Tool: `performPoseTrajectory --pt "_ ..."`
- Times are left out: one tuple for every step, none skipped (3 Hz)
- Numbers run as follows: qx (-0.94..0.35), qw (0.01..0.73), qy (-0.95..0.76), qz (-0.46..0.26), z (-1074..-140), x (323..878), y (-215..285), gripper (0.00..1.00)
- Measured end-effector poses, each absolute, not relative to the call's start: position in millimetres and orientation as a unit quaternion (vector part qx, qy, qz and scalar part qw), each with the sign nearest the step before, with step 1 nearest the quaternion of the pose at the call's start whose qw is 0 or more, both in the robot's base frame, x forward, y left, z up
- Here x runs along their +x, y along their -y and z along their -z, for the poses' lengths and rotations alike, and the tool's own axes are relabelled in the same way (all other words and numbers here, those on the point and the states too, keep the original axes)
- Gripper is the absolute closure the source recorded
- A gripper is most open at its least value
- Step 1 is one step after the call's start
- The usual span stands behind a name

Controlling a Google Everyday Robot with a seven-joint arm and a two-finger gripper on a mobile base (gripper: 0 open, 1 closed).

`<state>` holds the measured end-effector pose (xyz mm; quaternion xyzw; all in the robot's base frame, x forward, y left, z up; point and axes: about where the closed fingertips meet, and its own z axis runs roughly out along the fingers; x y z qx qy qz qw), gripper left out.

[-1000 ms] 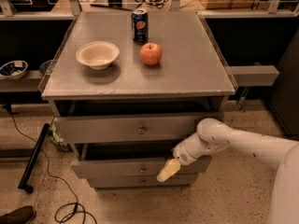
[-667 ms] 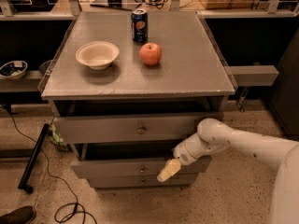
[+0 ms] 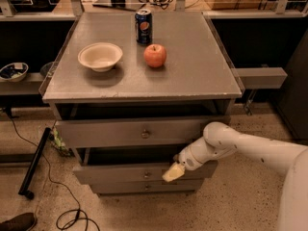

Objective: Open middle drawer

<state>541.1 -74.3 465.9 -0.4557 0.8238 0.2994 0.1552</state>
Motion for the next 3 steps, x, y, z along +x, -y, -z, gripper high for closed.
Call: performPoseTrajectory --pt "-0.456 0.155 -0.824 -0.299 -465.9 541.1 74.3 0.63" --pt "-0.456 0.155 -0.824 -0.299 -465.9 541.1 74.3 0.86" --pt "-0.456 0.155 -0.824 -0.3 -465.8 541.1 74.2 1.0"
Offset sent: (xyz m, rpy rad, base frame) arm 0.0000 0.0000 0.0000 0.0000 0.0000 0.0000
